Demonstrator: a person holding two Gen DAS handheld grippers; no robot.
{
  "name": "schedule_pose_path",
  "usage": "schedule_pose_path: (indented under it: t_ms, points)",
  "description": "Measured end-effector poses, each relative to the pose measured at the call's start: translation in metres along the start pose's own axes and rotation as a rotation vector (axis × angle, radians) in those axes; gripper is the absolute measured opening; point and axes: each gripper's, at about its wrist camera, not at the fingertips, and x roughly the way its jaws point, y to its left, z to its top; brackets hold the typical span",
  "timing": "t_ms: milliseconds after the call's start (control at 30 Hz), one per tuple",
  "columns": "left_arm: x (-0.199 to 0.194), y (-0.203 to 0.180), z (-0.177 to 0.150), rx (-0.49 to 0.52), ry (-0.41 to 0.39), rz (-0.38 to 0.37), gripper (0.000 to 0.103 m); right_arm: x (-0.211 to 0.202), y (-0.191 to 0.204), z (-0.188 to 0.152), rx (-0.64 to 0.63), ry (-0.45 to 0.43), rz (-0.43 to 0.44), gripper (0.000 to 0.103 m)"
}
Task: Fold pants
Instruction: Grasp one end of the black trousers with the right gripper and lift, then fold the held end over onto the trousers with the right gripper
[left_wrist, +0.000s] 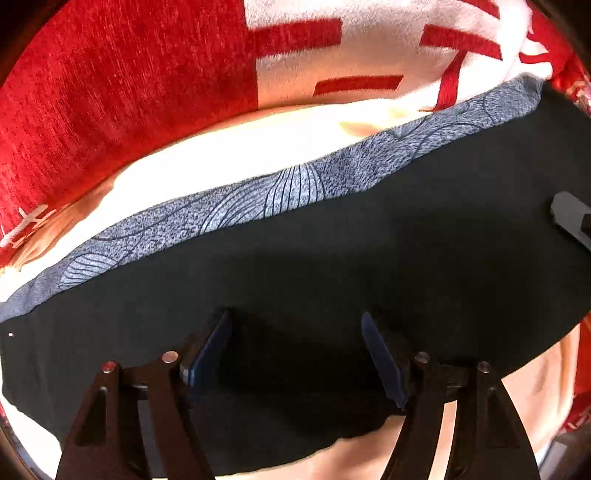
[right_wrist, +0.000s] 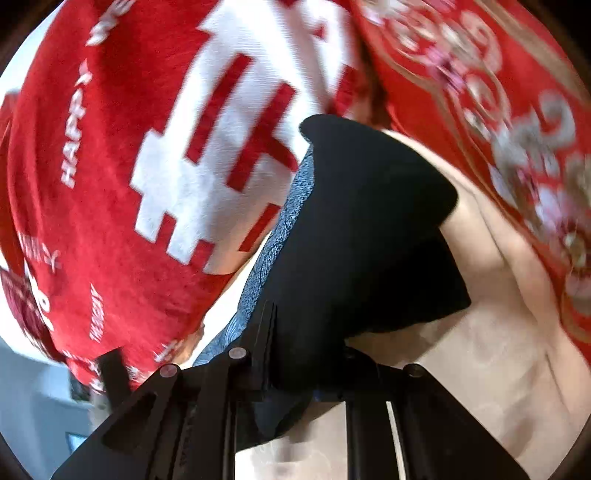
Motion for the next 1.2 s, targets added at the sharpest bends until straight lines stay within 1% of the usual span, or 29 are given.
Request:
schedule_pose_path:
  t_ms: [67, 100, 200, 233, 300, 367, 400, 433, 500, 533, 567, 600, 633, 700, 833, 933, 967, 1000, 1033, 1067, 1133, 1167, 1200]
  points:
    - [-0.002, 0.002, -0.003, 0.004, -0.006, -0.012, 0.073, 0.001, 0.014, -0.002, -0.071, 0.000, -0.038, 0.017]
    - [-0.001, 0.005, -0.002, 0.001, 0.002, -0.030, 0.073, 0.001, 0.021, -0.002, -0.099, 0.003, -0.055, 0.017]
    - [-0.002, 0.009, -0.004, 0.010, 0.002, -0.047, 0.074, 0.000, 0.039, -0.003, -0.170, 0.008, -0.108, 0.017]
    - [-0.004, 0.016, -0.002, 0.006, 0.000, -0.058, 0.076, 0.000, 0.046, -0.004, -0.196, 0.008, -0.131, 0.017]
    - [-0.010, 0.029, -0.005, -0.032, 0.012, -0.088, 0.076, -0.001, 0.061, -0.006, -0.245, 0.000, -0.171, 0.017]
    - [-0.019, 0.045, -0.010, -0.084, 0.015, -0.097, 0.076, -0.005, 0.080, -0.011, -0.302, -0.015, -0.212, 0.017]
    - [-0.027, 0.061, -0.016, -0.110, 0.006, -0.098, 0.076, -0.006, 0.090, -0.014, -0.334, -0.021, -0.230, 0.017]
    - [-0.032, 0.070, -0.019, -0.118, -0.001, -0.098, 0.076, -0.005, 0.099, -0.017, -0.359, -0.025, -0.245, 0.017]
    - [-0.047, 0.101, -0.030, -0.134, -0.024, -0.089, 0.076, -0.003, 0.120, -0.026, -0.432, -0.031, -0.283, 0.017]
    - [-0.054, 0.117, -0.035, -0.140, -0.032, -0.085, 0.079, 0.000, 0.132, -0.032, -0.470, -0.034, -0.302, 0.017]
    - [-0.061, 0.137, -0.041, -0.150, -0.037, -0.081, 0.084, 0.004, 0.146, -0.041, -0.513, -0.038, -0.326, 0.017]
    - [-0.066, 0.152, -0.046, -0.165, -0.039, -0.082, 0.094, 0.008, 0.157, -0.047, -0.543, -0.040, -0.340, 0.017]
    - [-0.071, 0.170, -0.052, -0.188, -0.042, -0.087, 0.094, 0.013, 0.166, -0.054, -0.569, -0.042, -0.351, 0.017]
    - [-0.080, 0.214, -0.065, -0.239, -0.032, -0.077, 0.094, 0.027, 0.190, -0.073, -0.638, -0.044, -0.389, 0.017]
    - [-0.087, 0.275, -0.088, -0.302, -0.024, -0.008, 0.094, 0.069, 0.232, -0.124, -0.781, -0.023, -0.463, 0.019]
    - [-0.084, 0.319, -0.105, -0.343, 0.001, 0.025, 0.094, 0.111, 0.244, -0.164, -0.880, 0.027, -0.531, 0.023]
    - [-0.083, 0.330, -0.110, -0.351, 0.009, 0.035, 0.094, 0.122, 0.245, -0.176, -0.907, 0.045, -0.555, 0.026]
    - [-0.082, 0.342, -0.117, -0.358, 0.017, 0.041, 0.094, 0.138, 0.247, -0.190, -0.946, 0.069, -0.597, 0.028]
    - [-0.083, 0.346, -0.122, -0.365, 0.023, 0.041, 0.094, 0.155, 0.248, -0.208, -1.001, 0.094, -0.658, 0.028]
    - [-0.083, 0.350, -0.127, -0.374, 0.028, 0.041, 0.094, 0.163, 0.249, -0.220, -1.047, 0.099, -0.704, 0.030]
    - [-0.083, 0.363, -0.137, -0.387, 0.035, 0.036, 0.094, 0.169, 0.249, -0.248, -1.161, 0.088, -0.801, 0.034]
    - [-0.081, 0.367, -0.136, -0.391, 0.037, 0.032, 0.094, 0.165, 0.251, -0.258, -1.185, 0.094, -0.793, 0.041]
    - [-0.082, 0.369, -0.137, -0.392, 0.042, 0.022, 0.094, 0.158, 0.251, -0.262, -1.183, 0.104, -0.771, 0.043]
